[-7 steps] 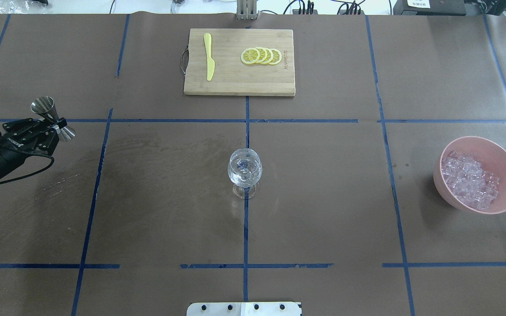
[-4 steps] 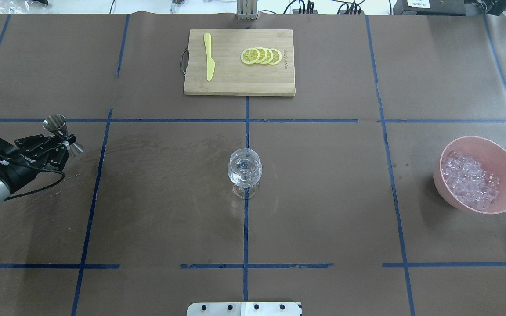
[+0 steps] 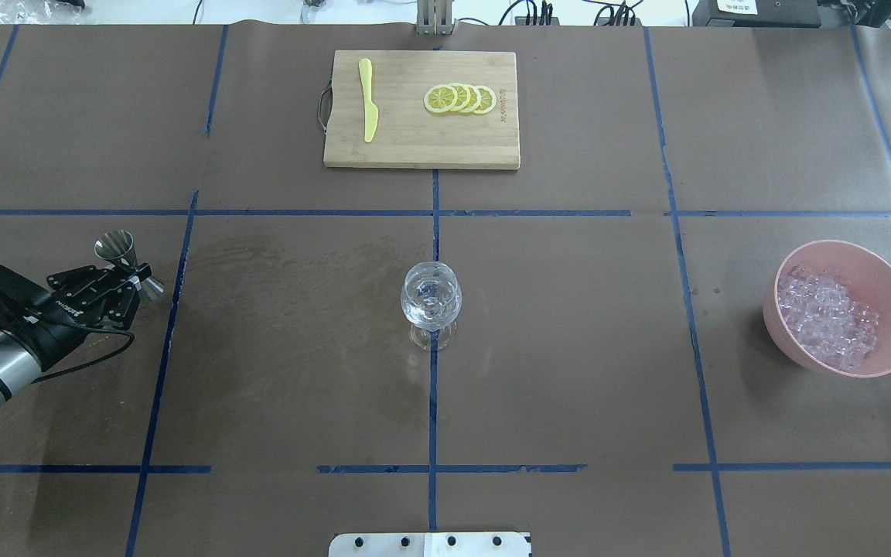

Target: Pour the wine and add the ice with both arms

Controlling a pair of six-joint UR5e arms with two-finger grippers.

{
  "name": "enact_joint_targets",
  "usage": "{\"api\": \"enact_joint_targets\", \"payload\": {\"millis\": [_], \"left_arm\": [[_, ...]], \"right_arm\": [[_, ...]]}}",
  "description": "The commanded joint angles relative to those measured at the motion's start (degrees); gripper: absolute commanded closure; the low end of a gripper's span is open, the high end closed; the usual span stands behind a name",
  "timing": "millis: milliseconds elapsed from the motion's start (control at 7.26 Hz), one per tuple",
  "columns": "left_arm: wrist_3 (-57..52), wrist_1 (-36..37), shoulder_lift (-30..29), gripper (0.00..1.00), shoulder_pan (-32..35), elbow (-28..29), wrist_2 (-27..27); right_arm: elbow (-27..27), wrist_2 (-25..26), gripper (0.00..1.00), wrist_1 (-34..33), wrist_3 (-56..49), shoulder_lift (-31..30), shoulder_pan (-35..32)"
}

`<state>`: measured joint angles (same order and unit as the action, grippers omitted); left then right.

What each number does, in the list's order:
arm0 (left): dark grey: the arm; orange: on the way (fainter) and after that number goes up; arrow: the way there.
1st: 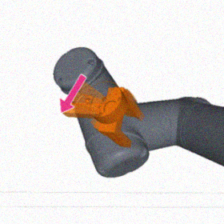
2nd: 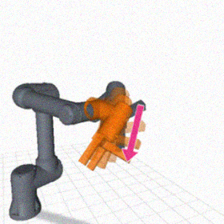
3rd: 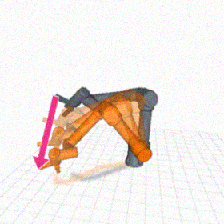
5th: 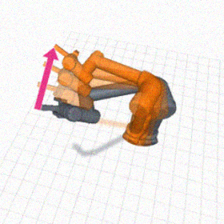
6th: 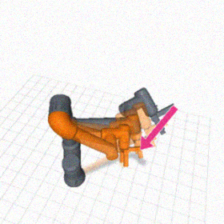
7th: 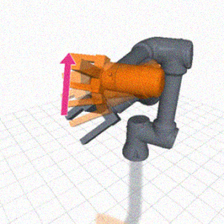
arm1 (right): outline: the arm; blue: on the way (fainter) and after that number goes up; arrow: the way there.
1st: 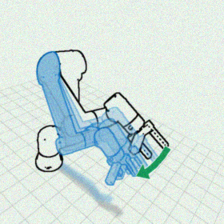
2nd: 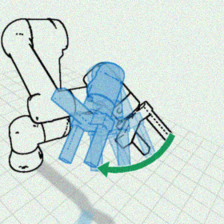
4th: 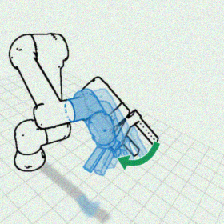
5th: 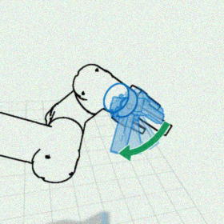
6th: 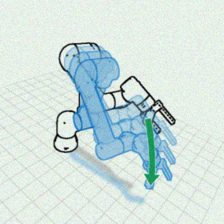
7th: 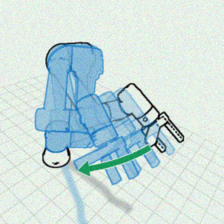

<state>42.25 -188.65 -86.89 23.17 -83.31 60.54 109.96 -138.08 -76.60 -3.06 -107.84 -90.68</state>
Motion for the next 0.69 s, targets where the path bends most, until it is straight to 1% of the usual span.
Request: {"api": "enact_joint_targets", "payload": {"millis": [0,275,413,551], "left_arm": [[0.0,0.0,0.0,1.0,-1.3,0.7,-0.3],[0.1,0.0,0.1,1.0,-1.9,0.8,-0.3],[0.1,0.0,0.0,0.97,-1.9,1.0,-0.3],[0.1,0.0,0.0,0.92,-2.0,1.0,-0.3]], "right_arm": [[0.0,0.0,0.0,0.0,0.0,-0.1,0.0],[0.0,0.0,0.0,0.0,-0.1,-0.1,-0.1],[0.0,0.0,0.0,0.0,-0.1,-0.3,-0.1],[0.0,0.0,0.0,0.0,-0.1,-0.3,-0.1]]}}
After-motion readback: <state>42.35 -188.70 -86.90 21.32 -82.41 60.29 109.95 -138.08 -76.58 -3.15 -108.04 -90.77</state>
